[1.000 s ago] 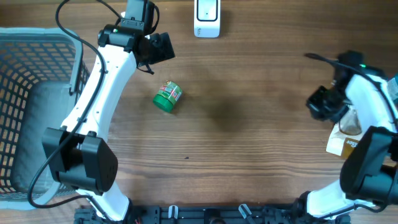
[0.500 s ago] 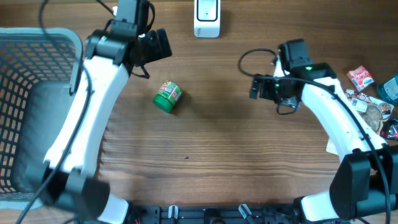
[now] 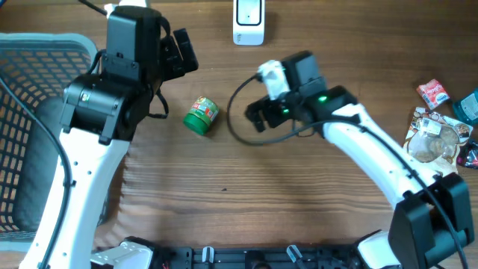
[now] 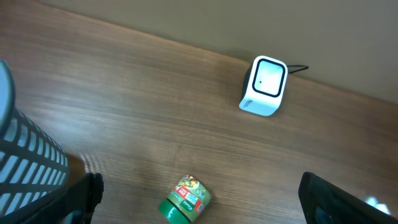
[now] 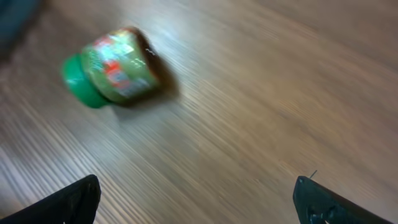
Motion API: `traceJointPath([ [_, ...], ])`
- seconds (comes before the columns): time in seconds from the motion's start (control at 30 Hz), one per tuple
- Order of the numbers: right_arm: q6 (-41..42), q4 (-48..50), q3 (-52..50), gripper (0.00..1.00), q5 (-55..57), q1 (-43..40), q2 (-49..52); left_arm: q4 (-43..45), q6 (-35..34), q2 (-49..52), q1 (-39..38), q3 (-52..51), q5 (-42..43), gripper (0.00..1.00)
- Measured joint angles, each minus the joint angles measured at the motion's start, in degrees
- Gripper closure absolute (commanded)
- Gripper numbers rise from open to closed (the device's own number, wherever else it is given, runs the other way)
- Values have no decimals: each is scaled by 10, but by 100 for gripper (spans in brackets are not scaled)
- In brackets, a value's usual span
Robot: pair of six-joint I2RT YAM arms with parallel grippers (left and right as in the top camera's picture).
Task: Scan the item barcode
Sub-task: 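Move the left gripper down to the green-lidded jar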
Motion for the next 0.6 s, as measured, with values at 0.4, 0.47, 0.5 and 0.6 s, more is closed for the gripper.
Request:
traceJointPath([
  [0.4,14,101,0,0,78,53,14,-25,-1,-66,0,0,-4,0],
  [0.47,33,94,4,0,89,43,14,-43,-3,-66,0,1,4,0],
  [0.5,45,87,8,0,93,33,14,-59,-3,-61,0,2,10,0],
  [0.6,79,60,17,0,101,-2,14,-99,-12,-36,1,2,31,0],
])
